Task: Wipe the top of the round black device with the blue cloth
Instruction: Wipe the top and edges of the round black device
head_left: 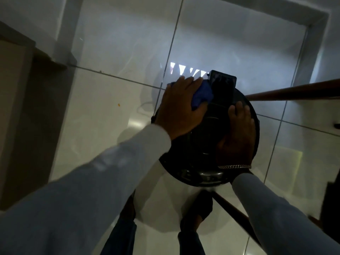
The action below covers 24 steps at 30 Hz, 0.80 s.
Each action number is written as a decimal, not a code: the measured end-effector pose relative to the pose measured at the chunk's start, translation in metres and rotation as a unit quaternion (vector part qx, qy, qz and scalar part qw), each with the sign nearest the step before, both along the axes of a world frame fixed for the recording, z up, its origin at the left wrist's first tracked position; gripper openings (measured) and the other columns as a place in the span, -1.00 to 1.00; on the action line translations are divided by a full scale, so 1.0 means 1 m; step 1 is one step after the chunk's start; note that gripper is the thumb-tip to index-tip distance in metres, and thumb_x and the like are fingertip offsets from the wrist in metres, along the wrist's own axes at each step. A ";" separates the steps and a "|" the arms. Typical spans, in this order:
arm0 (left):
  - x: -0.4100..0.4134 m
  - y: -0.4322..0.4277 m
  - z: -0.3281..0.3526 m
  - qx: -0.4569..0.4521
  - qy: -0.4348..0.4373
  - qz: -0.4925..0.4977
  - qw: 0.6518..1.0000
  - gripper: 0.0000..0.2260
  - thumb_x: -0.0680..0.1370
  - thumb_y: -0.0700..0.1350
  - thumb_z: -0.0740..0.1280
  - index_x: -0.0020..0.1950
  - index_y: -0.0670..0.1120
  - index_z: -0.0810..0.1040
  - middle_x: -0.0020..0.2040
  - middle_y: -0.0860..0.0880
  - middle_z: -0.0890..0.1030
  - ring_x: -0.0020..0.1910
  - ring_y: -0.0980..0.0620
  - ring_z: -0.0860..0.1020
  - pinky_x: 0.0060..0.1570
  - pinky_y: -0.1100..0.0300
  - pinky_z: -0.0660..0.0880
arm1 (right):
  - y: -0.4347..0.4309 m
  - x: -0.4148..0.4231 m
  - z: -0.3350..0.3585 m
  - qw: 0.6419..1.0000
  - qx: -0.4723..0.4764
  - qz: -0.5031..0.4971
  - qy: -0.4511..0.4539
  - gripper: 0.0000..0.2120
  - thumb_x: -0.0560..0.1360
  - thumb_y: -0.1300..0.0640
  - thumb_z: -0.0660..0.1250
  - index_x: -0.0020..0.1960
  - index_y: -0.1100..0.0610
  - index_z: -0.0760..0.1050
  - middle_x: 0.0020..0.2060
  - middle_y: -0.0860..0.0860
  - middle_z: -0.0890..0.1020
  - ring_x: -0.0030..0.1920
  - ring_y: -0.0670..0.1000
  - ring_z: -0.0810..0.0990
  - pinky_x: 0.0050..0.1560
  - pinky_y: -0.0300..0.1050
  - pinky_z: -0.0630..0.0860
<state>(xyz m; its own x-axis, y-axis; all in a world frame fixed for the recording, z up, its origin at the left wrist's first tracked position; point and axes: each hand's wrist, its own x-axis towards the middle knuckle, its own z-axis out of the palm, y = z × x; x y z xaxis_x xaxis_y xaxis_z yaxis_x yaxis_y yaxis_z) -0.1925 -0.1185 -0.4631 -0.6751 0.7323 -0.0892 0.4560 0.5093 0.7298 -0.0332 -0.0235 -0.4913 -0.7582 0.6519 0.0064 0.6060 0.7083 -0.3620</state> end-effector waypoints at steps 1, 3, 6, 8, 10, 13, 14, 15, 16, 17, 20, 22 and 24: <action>-0.006 0.008 0.003 0.011 -0.030 0.006 0.999 -0.54 0.46 -0.04 0.32 0.30 -0.23 0.47 0.17 -0.20 0.60 0.18 -0.18 0.54 0.28 -0.13 0.41 | 0.000 0.001 0.001 1.000 -0.001 -0.002 -0.007 -0.42 0.50 0.17 0.30 0.45 0.14 0.16 0.48 0.17 0.26 0.51 0.17 0.11 0.48 0.10 0.00; -0.009 0.002 0.007 0.044 -0.071 0.024 0.996 -0.57 0.45 -0.09 0.35 0.28 -0.25 0.50 0.16 -0.23 0.62 0.16 -0.16 0.57 0.30 0.06 0.42 | -0.002 0.001 0.002 1.000 -0.001 -0.003 -0.005 -0.43 0.51 0.13 0.27 0.46 0.13 0.15 0.48 0.17 0.25 0.51 0.16 0.10 0.49 0.10 0.00; 0.012 -0.040 0.013 0.085 -0.102 0.051 0.990 -0.57 0.46 -0.15 0.36 0.31 -0.23 0.48 0.28 -0.18 0.56 0.32 -0.07 0.49 0.38 0.18 0.36 | -0.005 0.001 0.003 1.000 0.012 0.001 0.024 -0.48 0.54 0.19 0.26 0.46 0.18 0.18 0.47 0.18 0.27 0.51 0.16 0.12 0.52 0.11 0.03; 0.035 -0.070 0.016 0.094 -0.124 0.071 0.985 -0.55 0.48 -0.13 0.34 0.35 -0.21 0.44 0.37 -0.15 0.49 0.42 -0.03 0.40 0.44 0.19 0.29 | -0.006 -0.001 0.004 0.999 0.017 -0.005 0.031 -0.48 0.52 0.25 0.28 0.44 0.20 0.22 0.45 0.19 0.30 0.50 0.18 0.15 0.51 0.15 0.07; 0.053 -0.088 0.018 0.105 -0.149 0.096 0.979 -0.55 0.49 -0.10 0.30 0.37 -0.18 0.42 0.39 -0.13 0.46 0.45 -0.03 0.36 0.44 0.17 0.29 | -0.006 -0.003 0.005 0.999 0.016 -0.007 0.033 -0.48 0.51 0.27 0.31 0.42 0.21 0.25 0.44 0.20 0.32 0.49 0.20 0.18 0.50 0.18 0.11; 0.040 -0.072 0.016 0.112 -0.164 0.144 0.969 -0.58 0.48 -0.12 0.31 0.32 -0.19 0.47 0.33 -0.14 0.52 0.39 -0.04 0.44 0.40 0.13 0.36 | -0.004 -0.005 0.005 1.000 0.020 -0.005 0.012 -0.46 0.50 0.25 0.34 0.43 0.23 0.26 0.44 0.21 0.32 0.49 0.21 0.18 0.49 0.22 0.14; 0.027 -0.058 0.014 0.113 -0.161 0.152 0.969 -0.60 0.48 -0.14 0.34 0.30 -0.21 0.50 0.30 -0.15 0.56 0.34 -0.04 0.49 0.37 0.15 0.39 | -0.004 -0.005 0.004 1.000 0.021 -0.004 0.006 -0.46 0.50 0.24 0.34 0.43 0.22 0.25 0.44 0.20 0.31 0.49 0.21 0.17 0.49 0.22 0.14; 0.013 -0.043 0.013 0.116 -0.158 0.146 0.970 -0.62 0.47 -0.17 0.35 0.27 -0.23 0.52 0.26 -0.16 0.58 0.29 -0.03 0.53 0.34 0.16 0.42 | -0.004 -0.005 0.004 1.000 0.024 -0.003 0.003 -0.45 0.50 0.22 0.34 0.43 0.22 0.24 0.45 0.20 0.31 0.49 0.20 0.17 0.49 0.21 0.14; 0.001 -0.029 0.011 0.117 -0.158 0.130 0.972 -0.64 0.47 -0.19 0.37 0.25 -0.24 0.54 0.22 -0.16 0.61 0.24 -0.03 0.56 0.31 0.17 0.45 | -0.004 -0.005 0.004 1.000 0.030 -0.003 0.002 -0.45 0.50 0.21 0.34 0.43 0.22 0.24 0.45 0.20 0.31 0.49 0.20 0.17 0.49 0.21 0.14; -0.008 -0.019 0.009 0.116 -0.158 0.109 0.974 -0.66 0.47 -0.21 0.38 0.23 -0.25 0.54 0.19 -0.16 0.63 0.20 -0.03 0.58 0.27 0.19 0.48 | -0.004 -0.005 0.003 0.999 0.036 -0.004 0.001 -0.45 0.50 0.19 0.34 0.43 0.22 0.24 0.45 0.21 0.31 0.49 0.20 0.17 0.48 0.21 0.15; -0.009 -0.022 0.005 0.127 -0.149 0.077 0.978 -0.67 0.47 -0.21 0.37 0.22 -0.26 0.54 0.16 -0.17 0.64 0.16 -0.04 0.60 0.23 0.23 0.50 | -0.004 -0.006 0.003 0.999 0.033 -0.005 -0.001 -0.44 0.49 0.18 0.36 0.42 0.21 0.24 0.44 0.21 0.32 0.49 0.19 0.17 0.48 0.22 0.17; 0.009 -0.045 0.005 0.145 -0.148 0.114 0.972 -0.65 0.47 -0.21 0.36 0.24 -0.25 0.52 0.21 -0.14 0.61 0.21 0.01 0.57 0.26 0.23 0.47 | -0.005 -0.006 0.003 1.000 0.031 -0.004 -0.005 -0.43 0.49 0.18 0.37 0.43 0.20 0.23 0.45 0.21 0.31 0.49 0.20 0.17 0.48 0.22 0.17; 0.037 -0.070 0.004 0.161 -0.158 0.162 0.961 -0.61 0.49 -0.16 0.32 0.30 -0.24 0.48 0.26 -0.09 0.56 0.29 0.06 0.52 0.30 0.30 0.41 | -0.004 -0.005 0.003 0.999 0.033 -0.004 -0.015 -0.43 0.48 0.16 0.37 0.42 0.21 0.24 0.44 0.22 0.32 0.49 0.21 0.18 0.47 0.23 0.17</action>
<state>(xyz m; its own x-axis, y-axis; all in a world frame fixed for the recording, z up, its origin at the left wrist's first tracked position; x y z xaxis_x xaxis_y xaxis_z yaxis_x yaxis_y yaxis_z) -0.1553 -0.1884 -0.4587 -0.8481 0.5131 -0.1317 0.0410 0.3113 0.9494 -0.0386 -0.0280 -0.4880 -0.7540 0.6563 0.0266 0.6209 0.7255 -0.2968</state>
